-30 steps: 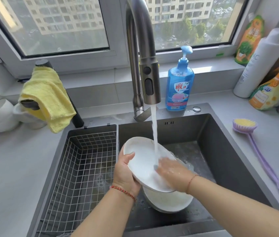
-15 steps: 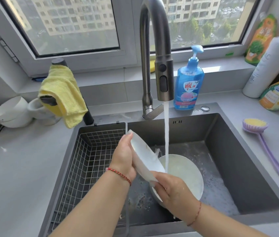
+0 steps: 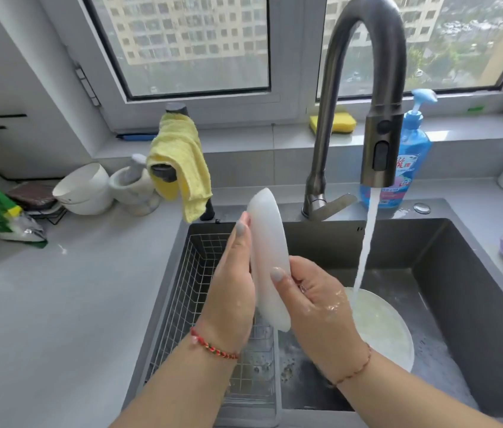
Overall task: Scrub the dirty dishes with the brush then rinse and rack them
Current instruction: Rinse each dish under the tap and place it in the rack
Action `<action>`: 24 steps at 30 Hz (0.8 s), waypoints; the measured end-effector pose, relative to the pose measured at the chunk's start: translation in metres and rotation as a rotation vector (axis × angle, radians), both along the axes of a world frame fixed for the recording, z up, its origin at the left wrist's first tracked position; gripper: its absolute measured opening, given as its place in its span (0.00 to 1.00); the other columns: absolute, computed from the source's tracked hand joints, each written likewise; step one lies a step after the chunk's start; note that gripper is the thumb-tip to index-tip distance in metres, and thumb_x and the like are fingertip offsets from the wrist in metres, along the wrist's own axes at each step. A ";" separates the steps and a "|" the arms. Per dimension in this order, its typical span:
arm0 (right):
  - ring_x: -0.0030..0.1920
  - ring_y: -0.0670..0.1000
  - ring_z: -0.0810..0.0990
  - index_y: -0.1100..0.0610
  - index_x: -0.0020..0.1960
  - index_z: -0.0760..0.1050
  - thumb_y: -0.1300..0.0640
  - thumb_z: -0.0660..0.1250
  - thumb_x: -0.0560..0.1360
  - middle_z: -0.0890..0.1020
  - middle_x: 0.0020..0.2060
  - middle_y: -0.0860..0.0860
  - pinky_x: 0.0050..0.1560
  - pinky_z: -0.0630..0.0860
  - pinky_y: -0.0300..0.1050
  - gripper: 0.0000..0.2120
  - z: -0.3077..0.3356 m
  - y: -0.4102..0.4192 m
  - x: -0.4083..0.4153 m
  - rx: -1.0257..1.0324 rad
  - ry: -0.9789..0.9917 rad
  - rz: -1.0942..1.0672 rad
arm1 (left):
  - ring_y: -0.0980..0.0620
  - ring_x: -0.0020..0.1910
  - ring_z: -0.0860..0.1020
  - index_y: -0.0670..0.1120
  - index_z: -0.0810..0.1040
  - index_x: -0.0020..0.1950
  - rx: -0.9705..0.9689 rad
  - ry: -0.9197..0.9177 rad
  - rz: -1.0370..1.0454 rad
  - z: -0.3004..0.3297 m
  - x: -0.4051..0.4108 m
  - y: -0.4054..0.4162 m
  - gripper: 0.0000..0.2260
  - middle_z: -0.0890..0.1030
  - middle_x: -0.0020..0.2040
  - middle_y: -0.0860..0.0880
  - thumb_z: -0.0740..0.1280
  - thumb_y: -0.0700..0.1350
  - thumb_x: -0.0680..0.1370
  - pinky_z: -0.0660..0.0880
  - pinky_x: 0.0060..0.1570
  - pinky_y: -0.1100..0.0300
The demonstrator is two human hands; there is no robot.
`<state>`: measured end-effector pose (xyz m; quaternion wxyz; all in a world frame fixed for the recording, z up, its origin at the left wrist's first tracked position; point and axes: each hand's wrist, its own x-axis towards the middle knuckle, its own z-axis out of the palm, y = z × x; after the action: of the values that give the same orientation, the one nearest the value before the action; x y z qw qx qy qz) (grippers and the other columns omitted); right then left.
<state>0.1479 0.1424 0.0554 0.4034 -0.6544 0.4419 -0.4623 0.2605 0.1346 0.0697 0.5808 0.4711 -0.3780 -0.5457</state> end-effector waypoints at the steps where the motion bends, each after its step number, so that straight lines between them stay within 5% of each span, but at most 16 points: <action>1: 0.39 0.52 0.75 0.59 0.43 0.76 0.47 0.61 0.77 0.77 0.35 0.53 0.35 0.76 0.48 0.16 -0.003 -0.003 0.012 0.012 0.019 0.013 | 0.67 0.50 0.81 0.62 0.72 0.65 0.003 -0.012 0.041 -0.004 0.011 -0.001 0.21 0.83 0.49 0.67 0.54 0.63 0.74 0.77 0.43 0.71; 7: 0.33 0.45 0.69 0.64 0.44 0.75 0.54 0.61 0.80 0.74 0.34 0.51 0.33 0.67 0.32 0.13 -0.045 -0.022 0.076 0.204 0.111 0.064 | 0.69 0.39 0.81 0.58 0.75 0.52 0.139 -0.037 0.104 -0.041 0.062 -0.007 0.15 0.83 0.36 0.65 0.49 0.58 0.83 0.75 0.35 0.72; 12: 0.40 0.59 0.76 0.66 0.48 0.75 0.55 0.60 0.80 0.80 0.40 0.60 0.39 0.73 0.46 0.13 -0.075 -0.037 0.123 0.283 0.180 0.118 | 0.62 0.48 0.82 0.54 0.77 0.56 0.239 -0.032 0.137 -0.069 0.109 -0.022 0.18 0.85 0.45 0.58 0.50 0.58 0.84 0.76 0.42 0.66; 17: 0.36 0.50 0.70 0.65 0.43 0.73 0.56 0.61 0.79 0.74 0.34 0.53 0.34 0.66 0.42 0.13 -0.082 -0.053 0.154 0.287 0.225 0.114 | 0.48 0.62 0.79 0.48 0.80 0.62 0.284 -0.039 0.161 -0.079 0.139 -0.041 0.24 0.82 0.60 0.43 0.51 0.60 0.83 0.75 0.57 0.54; 21: 0.34 0.52 0.70 0.62 0.38 0.70 0.55 0.61 0.79 0.73 0.31 0.52 0.34 0.68 0.47 0.14 -0.088 -0.066 0.172 0.300 0.245 0.094 | 0.45 0.62 0.79 0.46 0.78 0.65 0.259 -0.049 0.160 -0.087 0.153 -0.054 0.26 0.81 0.61 0.40 0.51 0.61 0.81 0.75 0.55 0.56; 24: 0.29 0.47 0.67 0.54 0.33 0.64 0.56 0.61 0.79 0.70 0.28 0.49 0.27 0.63 0.39 0.16 -0.092 -0.071 0.178 0.300 0.263 0.091 | 0.45 0.61 0.79 0.44 0.76 0.67 0.233 -0.050 0.121 -0.092 0.157 -0.060 0.27 0.81 0.60 0.40 0.49 0.60 0.82 0.75 0.57 0.56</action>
<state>0.3258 0.0715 -0.0364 0.4557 -0.6610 0.5247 -0.2831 0.4177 0.0747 -0.0225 0.5446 0.5707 -0.2973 -0.5380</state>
